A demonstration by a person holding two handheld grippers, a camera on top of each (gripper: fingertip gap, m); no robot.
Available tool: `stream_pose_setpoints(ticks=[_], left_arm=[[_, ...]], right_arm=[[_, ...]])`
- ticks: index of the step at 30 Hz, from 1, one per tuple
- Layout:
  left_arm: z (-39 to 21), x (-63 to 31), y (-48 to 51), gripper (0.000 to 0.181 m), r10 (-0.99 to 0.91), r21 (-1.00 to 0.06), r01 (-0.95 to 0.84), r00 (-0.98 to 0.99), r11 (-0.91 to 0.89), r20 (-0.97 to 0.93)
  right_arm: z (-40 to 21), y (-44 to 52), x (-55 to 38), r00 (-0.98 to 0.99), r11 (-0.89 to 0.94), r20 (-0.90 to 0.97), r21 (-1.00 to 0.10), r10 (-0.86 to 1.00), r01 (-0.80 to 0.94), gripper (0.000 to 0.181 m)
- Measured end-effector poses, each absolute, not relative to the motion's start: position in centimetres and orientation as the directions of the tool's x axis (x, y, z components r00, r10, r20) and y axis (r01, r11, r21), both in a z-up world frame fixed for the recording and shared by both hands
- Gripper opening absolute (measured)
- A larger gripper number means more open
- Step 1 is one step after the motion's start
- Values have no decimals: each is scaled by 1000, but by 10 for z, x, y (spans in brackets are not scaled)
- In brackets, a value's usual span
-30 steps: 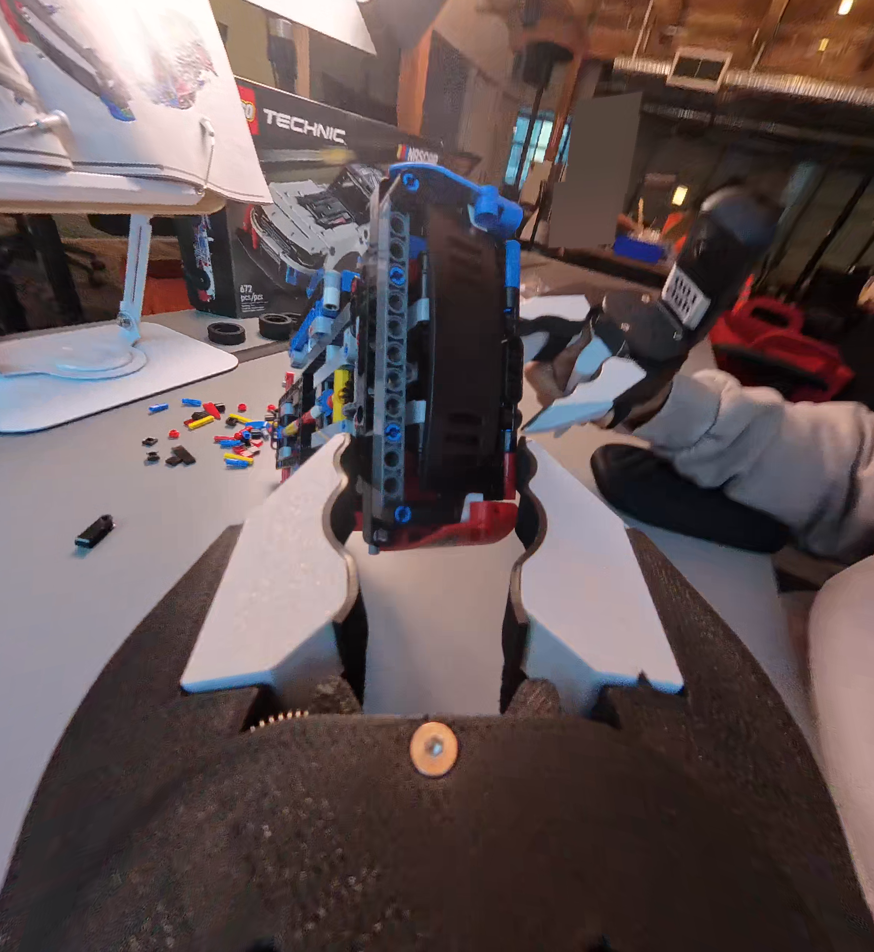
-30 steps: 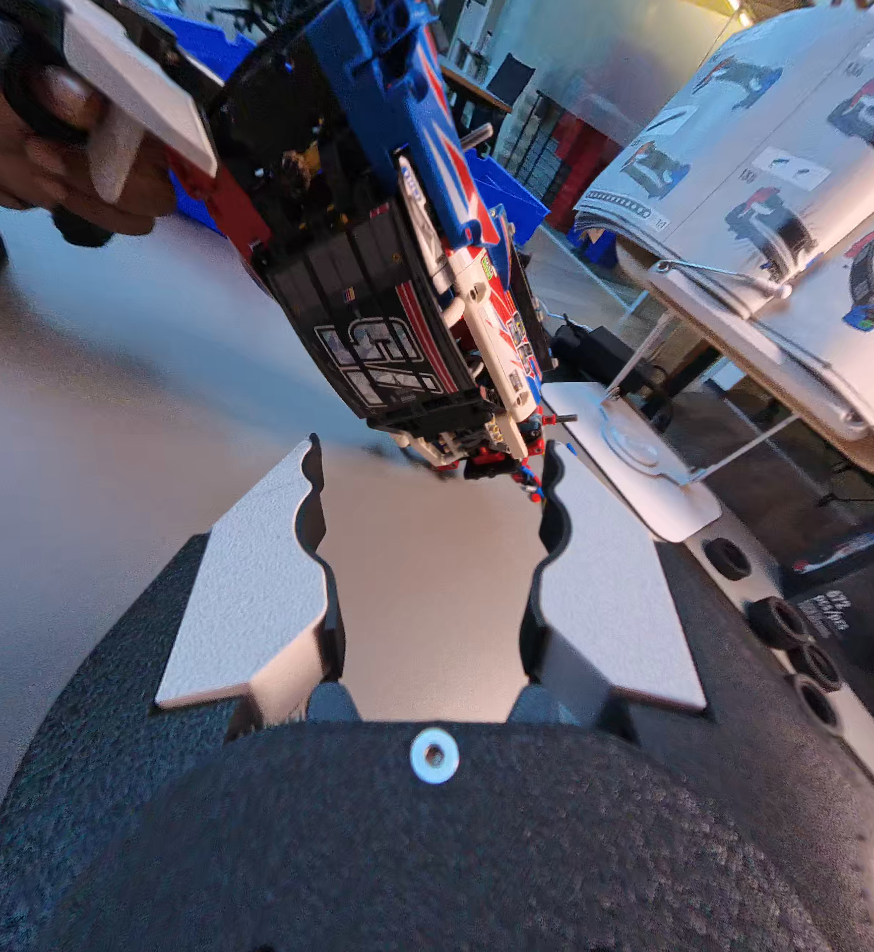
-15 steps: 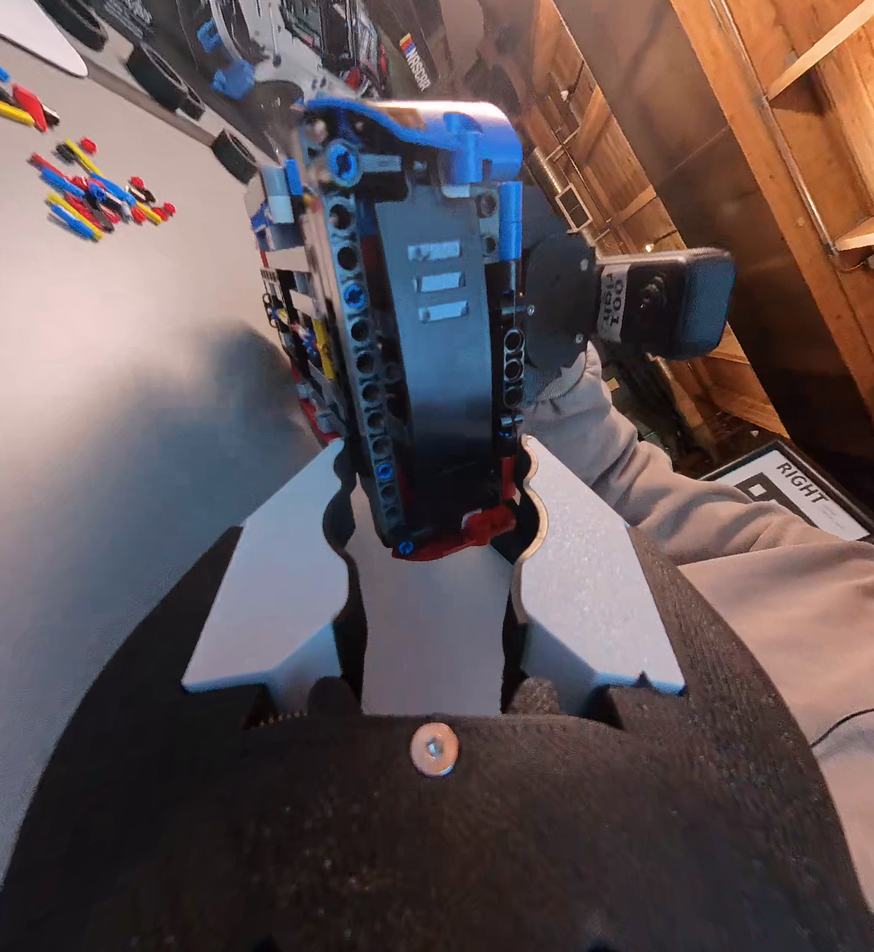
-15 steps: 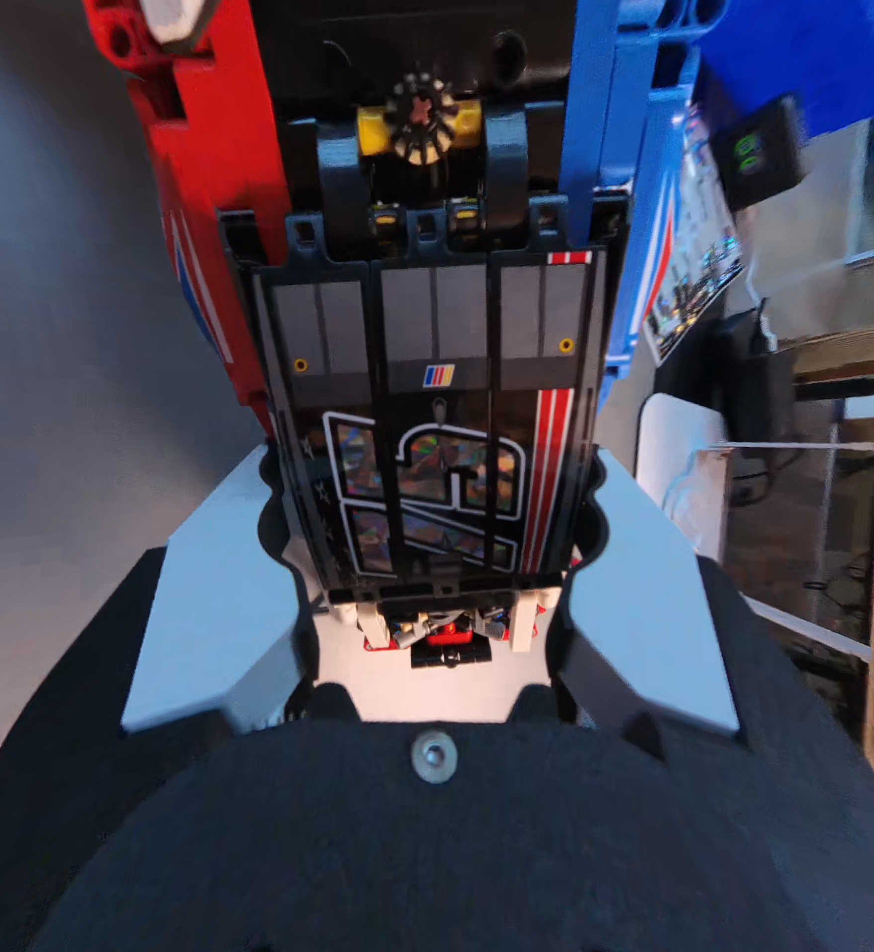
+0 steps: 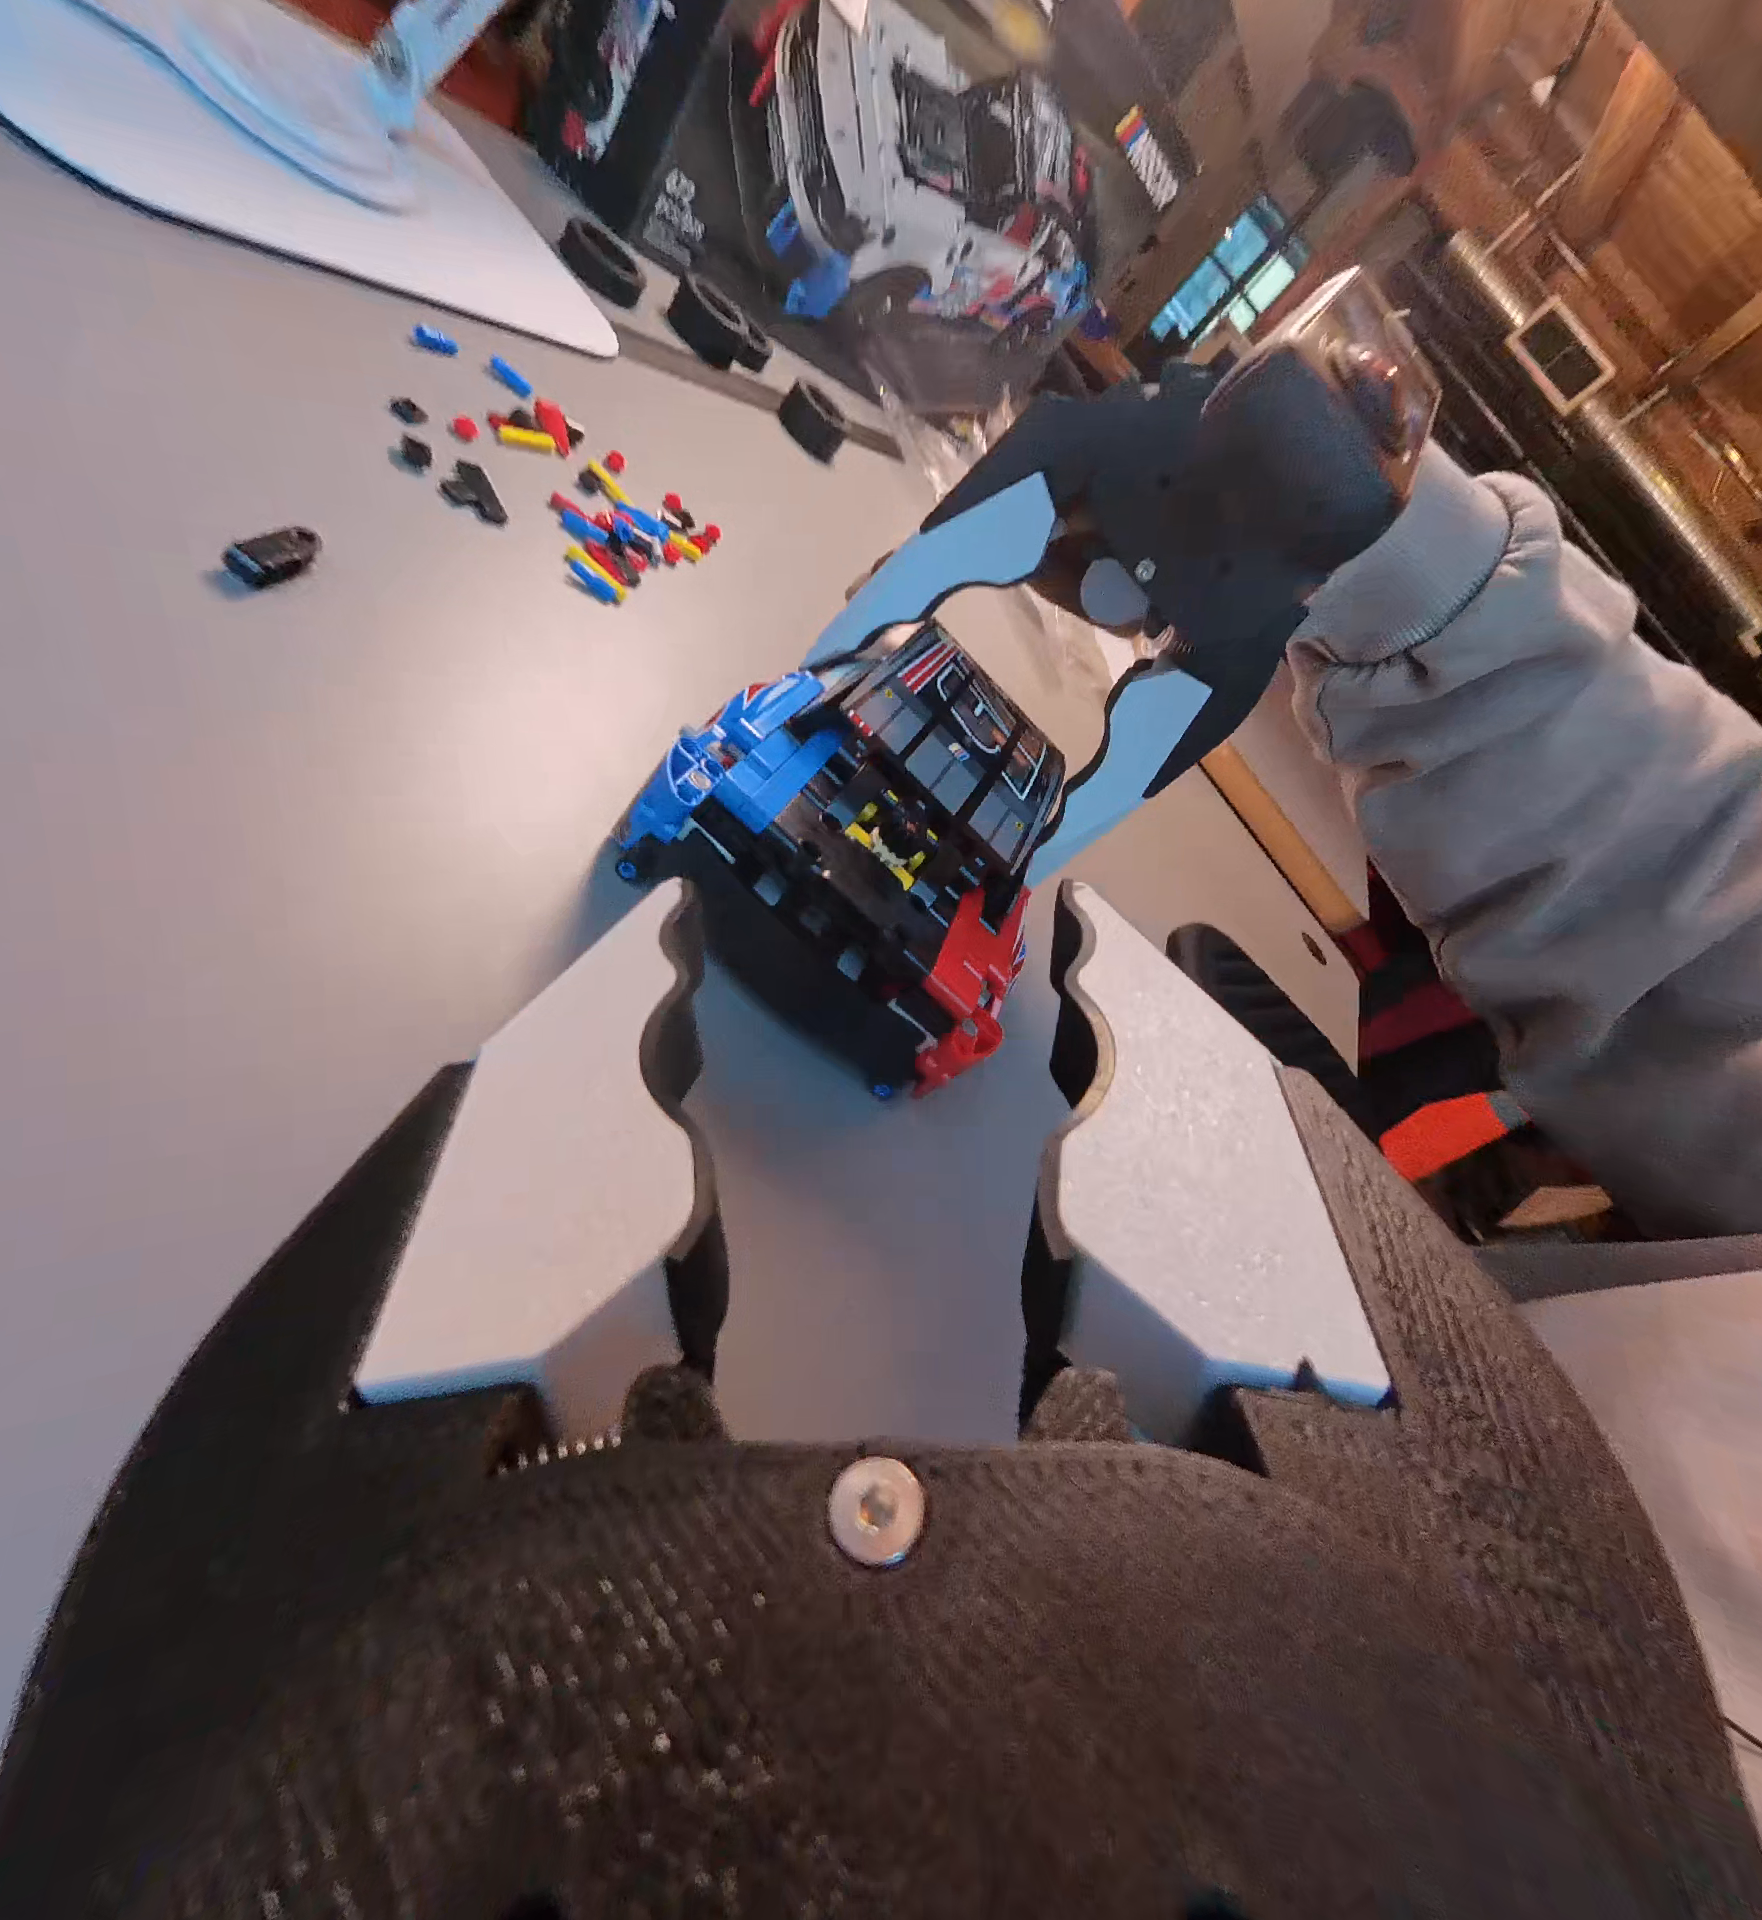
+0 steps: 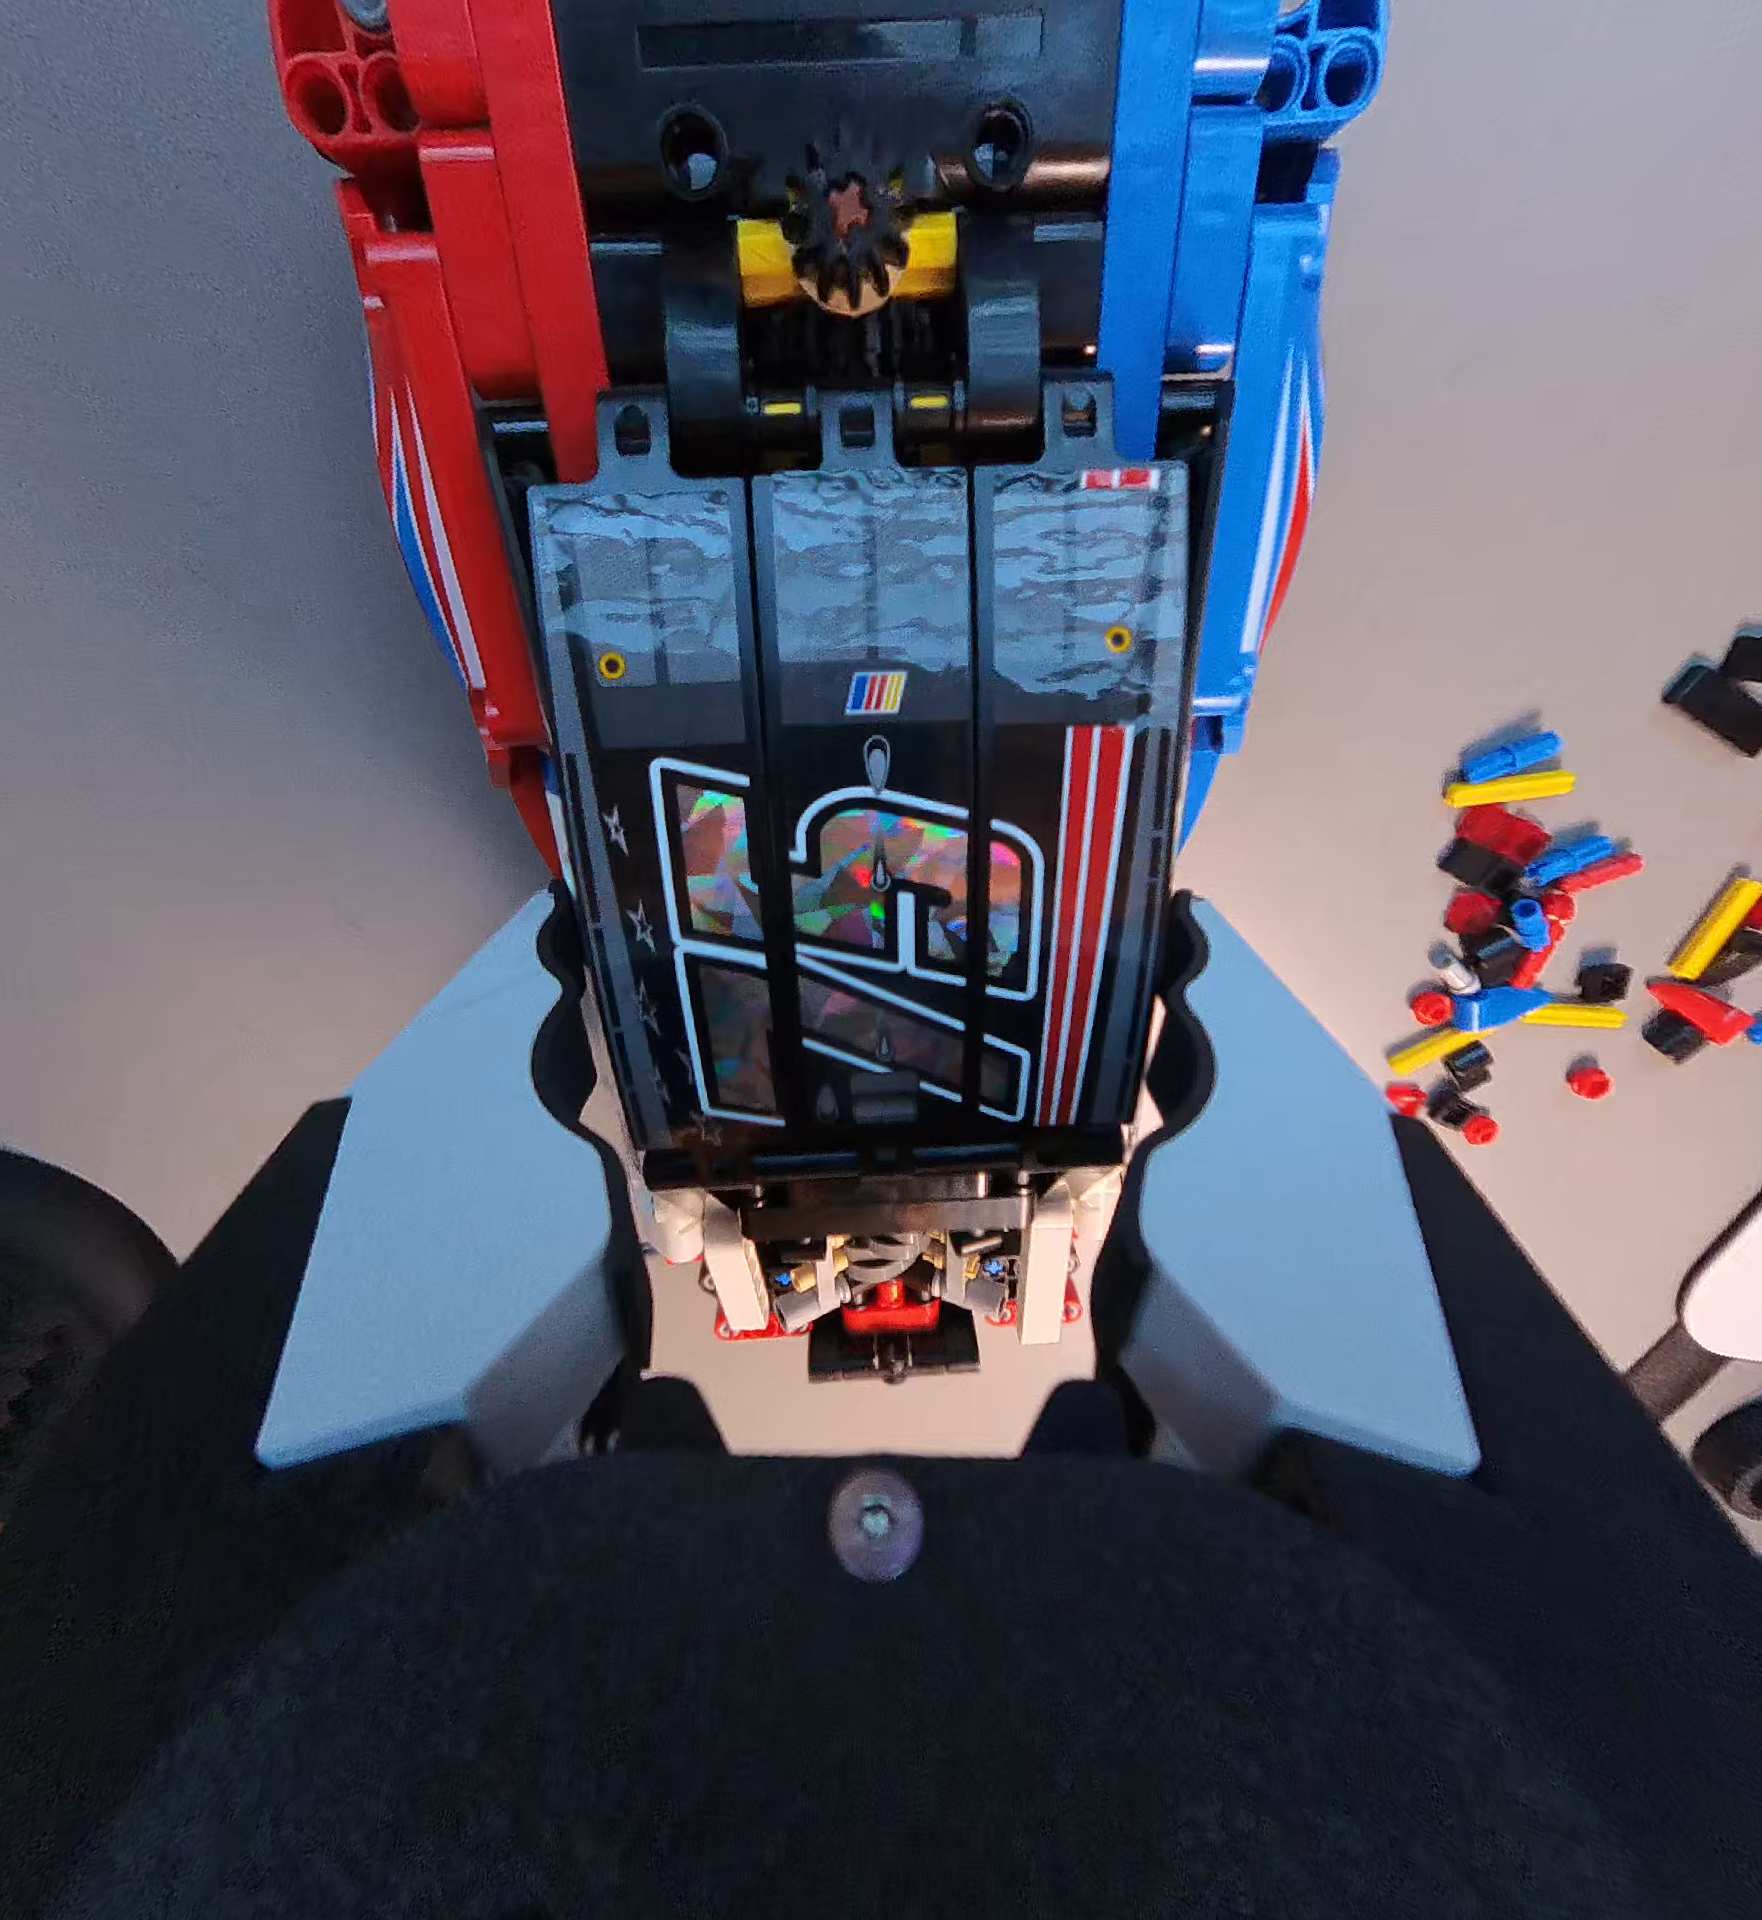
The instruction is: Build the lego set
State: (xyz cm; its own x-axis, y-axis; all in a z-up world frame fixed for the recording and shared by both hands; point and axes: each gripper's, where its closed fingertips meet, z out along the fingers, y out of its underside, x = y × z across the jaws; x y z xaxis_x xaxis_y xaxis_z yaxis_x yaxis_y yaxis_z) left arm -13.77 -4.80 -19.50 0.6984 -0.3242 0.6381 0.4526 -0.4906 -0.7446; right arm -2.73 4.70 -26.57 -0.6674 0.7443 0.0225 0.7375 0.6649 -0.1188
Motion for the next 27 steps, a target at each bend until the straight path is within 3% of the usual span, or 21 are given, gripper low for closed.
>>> stream_pose_setpoints(ticks=[6,13,21,27], left_arm=[[-225,-165,-40,63,-245,-869,249,894,-427,376],[-213,-161,-42,61,-255,-924,145,935,-354,245],[-210,-168,-43,61,-244,-951,83,957,-297,160],[-192,-170,-45,66,-219,-984,7,975,-177,46]], right_arm=[[-258,70,-40,-584,591,94,-101,807,800,109],[-203,50,-11,-405,425,155,-497,901,756,99],[-184,67,48,-206,191,66,-716,976,672,95],[-141,74,50,-29,33,26,-965,999,261,91]])
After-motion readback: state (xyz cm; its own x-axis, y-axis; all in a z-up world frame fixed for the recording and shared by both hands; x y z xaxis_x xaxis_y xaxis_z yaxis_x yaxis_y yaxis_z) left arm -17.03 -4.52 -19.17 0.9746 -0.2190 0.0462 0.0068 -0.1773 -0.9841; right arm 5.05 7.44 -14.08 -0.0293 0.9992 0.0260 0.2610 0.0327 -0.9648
